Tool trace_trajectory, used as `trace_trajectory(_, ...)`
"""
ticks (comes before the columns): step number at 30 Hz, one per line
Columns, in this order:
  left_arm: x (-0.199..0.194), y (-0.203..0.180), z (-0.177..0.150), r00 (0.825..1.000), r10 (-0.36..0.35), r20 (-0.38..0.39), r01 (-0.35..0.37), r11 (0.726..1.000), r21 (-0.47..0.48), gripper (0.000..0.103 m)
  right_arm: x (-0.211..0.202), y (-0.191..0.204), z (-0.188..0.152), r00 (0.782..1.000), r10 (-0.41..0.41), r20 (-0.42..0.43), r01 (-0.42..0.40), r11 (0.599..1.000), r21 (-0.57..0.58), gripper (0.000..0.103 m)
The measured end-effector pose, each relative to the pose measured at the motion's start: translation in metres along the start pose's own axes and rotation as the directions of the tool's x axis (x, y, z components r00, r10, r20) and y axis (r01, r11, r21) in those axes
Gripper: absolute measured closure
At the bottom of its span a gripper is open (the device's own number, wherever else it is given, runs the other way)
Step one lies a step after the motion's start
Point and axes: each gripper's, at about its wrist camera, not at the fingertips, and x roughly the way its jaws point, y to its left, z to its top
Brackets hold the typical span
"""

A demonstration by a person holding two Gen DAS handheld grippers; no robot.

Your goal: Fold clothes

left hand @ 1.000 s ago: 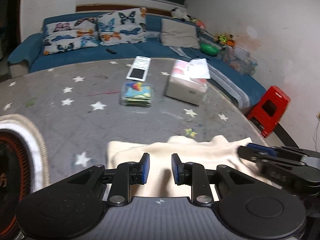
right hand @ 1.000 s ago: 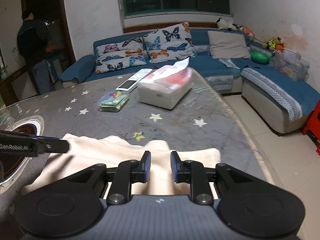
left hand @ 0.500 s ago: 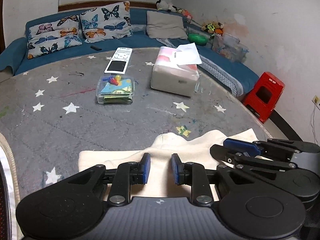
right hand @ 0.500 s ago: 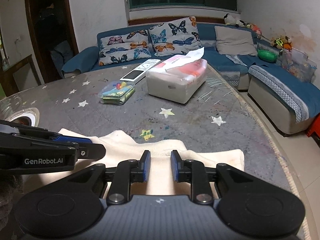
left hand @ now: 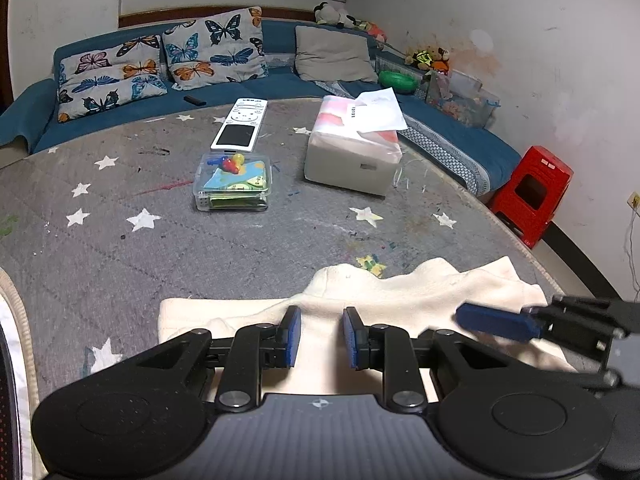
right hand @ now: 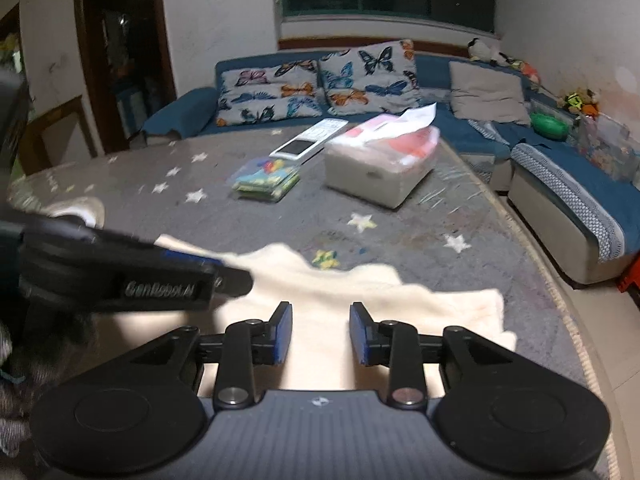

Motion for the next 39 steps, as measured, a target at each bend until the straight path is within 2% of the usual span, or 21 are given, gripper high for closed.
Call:
trace_trajectory(14,-0.001,-0.001,-0.003,1.0,0.013,0.014,-0.013,1.0,0.006,0.077,-0.046,0.009,-0.03,1.0,0.005,-0.001,-0.005,0.999,-0.047,0.071)
trace_trajectory(18,-0.014,-0.004,-0.007,0.999,0.016,0.034,-0.017,0.999,0.033,0.076,-0.064,0.008,-0.038,1.0,0.008,0.006,-0.007,0.999,-0.045,0.071)
trace_trajectory(24,-0.045,-0.01,-0.028,0.998,-0.015,0.068,0.008,0.995,0.104,0.077,-0.083,-0.002,-0.049,1.0,-0.014,0.02,0.014,1.0,-0.009,0.07)
trace_trajectory(28,-0.061,-0.008,-0.046,0.998,-0.027,0.061,0.021,0.995,0.098,0.077,-0.078,-0.015,-0.059,0.999,-0.035,-0.016,0.036,0.999,0.024,0.069)
trace_trajectory(35,-0.083,0.001,-0.073,0.998,-0.006,0.069,-0.001,0.995,0.102,0.076,-0.091,-0.007,-0.056,0.999,-0.03,0.03,0.029,0.999,0.017,0.066)
trace_trajectory(39,-0.088,0.006,-0.078,0.998,0.003,0.065,-0.008,0.997,0.077,0.076,-0.08,-0.004,-0.06,0.999,-0.037,0.006,0.037,0.999,0.021,0.063)
